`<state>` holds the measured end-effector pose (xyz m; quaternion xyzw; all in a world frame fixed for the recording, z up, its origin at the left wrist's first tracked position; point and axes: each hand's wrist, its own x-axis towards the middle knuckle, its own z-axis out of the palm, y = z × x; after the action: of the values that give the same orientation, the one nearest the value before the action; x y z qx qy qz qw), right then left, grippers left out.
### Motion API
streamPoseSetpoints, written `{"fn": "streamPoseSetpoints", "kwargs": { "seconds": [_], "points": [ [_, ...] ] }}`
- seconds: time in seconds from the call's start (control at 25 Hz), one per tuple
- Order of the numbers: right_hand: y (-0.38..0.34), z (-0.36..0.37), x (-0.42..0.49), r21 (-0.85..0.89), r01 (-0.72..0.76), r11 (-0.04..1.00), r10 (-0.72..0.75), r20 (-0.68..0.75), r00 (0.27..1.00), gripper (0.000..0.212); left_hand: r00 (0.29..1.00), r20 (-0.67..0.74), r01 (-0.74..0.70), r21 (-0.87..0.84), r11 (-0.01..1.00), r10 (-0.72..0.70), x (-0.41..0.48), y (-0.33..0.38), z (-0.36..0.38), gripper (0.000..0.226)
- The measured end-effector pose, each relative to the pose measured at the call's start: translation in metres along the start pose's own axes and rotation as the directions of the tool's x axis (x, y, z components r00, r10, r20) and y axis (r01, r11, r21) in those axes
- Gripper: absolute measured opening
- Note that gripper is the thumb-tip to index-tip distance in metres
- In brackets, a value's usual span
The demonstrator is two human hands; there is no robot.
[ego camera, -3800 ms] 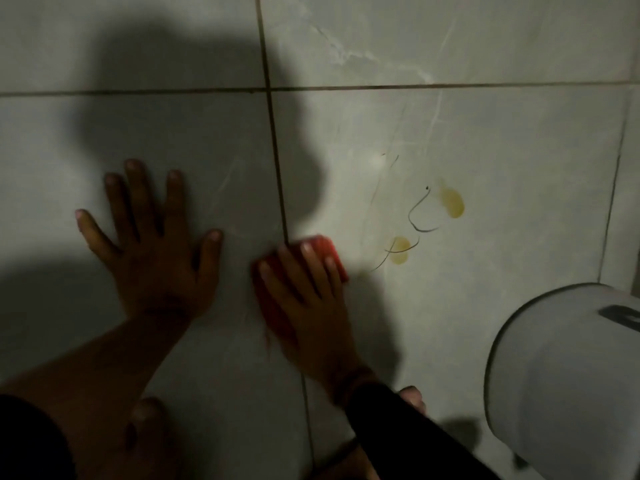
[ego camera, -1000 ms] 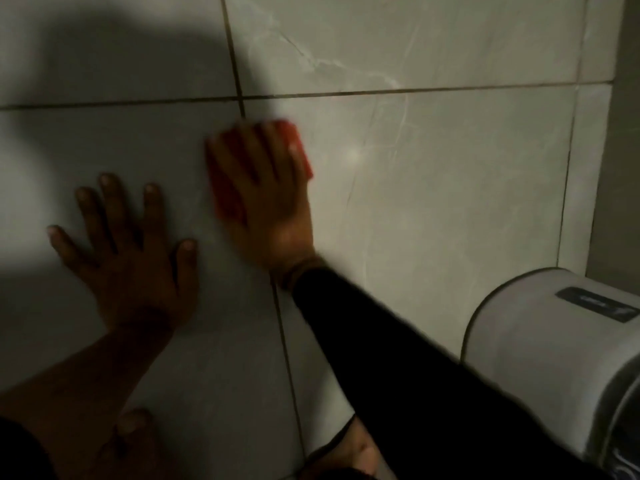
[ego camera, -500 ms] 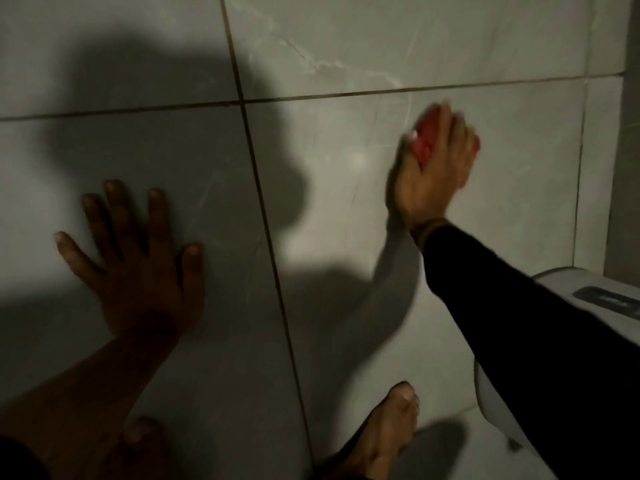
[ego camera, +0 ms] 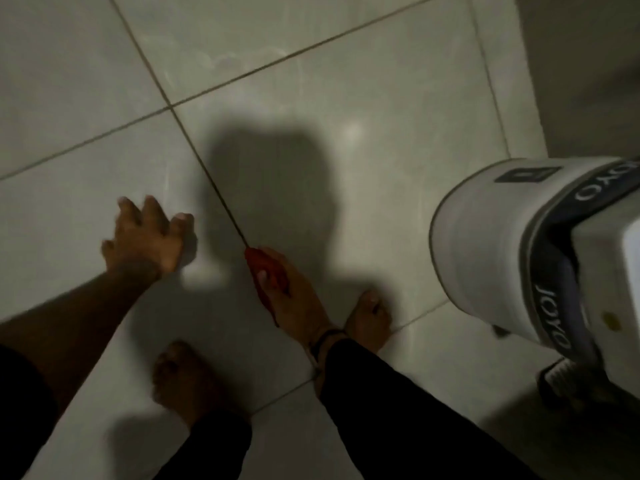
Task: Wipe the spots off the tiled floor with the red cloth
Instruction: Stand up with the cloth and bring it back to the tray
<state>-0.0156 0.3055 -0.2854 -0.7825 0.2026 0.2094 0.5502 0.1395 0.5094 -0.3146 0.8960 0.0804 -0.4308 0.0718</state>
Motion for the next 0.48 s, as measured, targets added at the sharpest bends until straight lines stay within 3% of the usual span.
{"fn": "streamPoseSetpoints", "kwargs": {
  "seconds": [0.04,0.12,0.2,0.24,0.36,0.48],
  "points": [
    [-0.01,-0.013,-0.021,0.123,-0.085,0.989,0.087,-0.008,0.996,0.036,0.989,0.14,-0.02,-0.141,0.99,0.039,-0.023,0.024,-0.013,0.075],
    [-0.047,-0.052,-0.068,0.302,-0.256,0.918,0.295,-0.09,0.951,0.022,0.924,0.372,0.112,-0.493,0.863,0.092,-0.092,0.089,-0.024,0.059],
    [-0.081,-0.105,-0.115,0.405,-0.323,0.855,0.447,-0.262,0.856,0.058,0.834,0.523,0.159,-0.534,0.831,0.177,-0.171,0.152,-0.039,0.053],
    [-0.092,-0.132,-0.135,0.524,-0.282,0.804,0.494,-0.325,0.806,0.067,0.805,0.551,0.134,-0.528,0.838,0.219,-0.21,0.183,-0.047,0.047],
    [-0.108,-0.214,-0.18,0.776,-0.153,0.612,0.671,-0.407,0.62,0.044,0.749,0.498,-0.12,-0.547,0.828,0.437,-0.298,0.258,-0.063,0.013],
    [-0.11,-0.304,-0.217,0.858,-0.017,0.513,0.765,-0.448,0.462,0.026,0.673,0.449,-0.412,-0.433,0.802,0.588,-0.349,0.342,-0.062,0.043]
  ]
}}
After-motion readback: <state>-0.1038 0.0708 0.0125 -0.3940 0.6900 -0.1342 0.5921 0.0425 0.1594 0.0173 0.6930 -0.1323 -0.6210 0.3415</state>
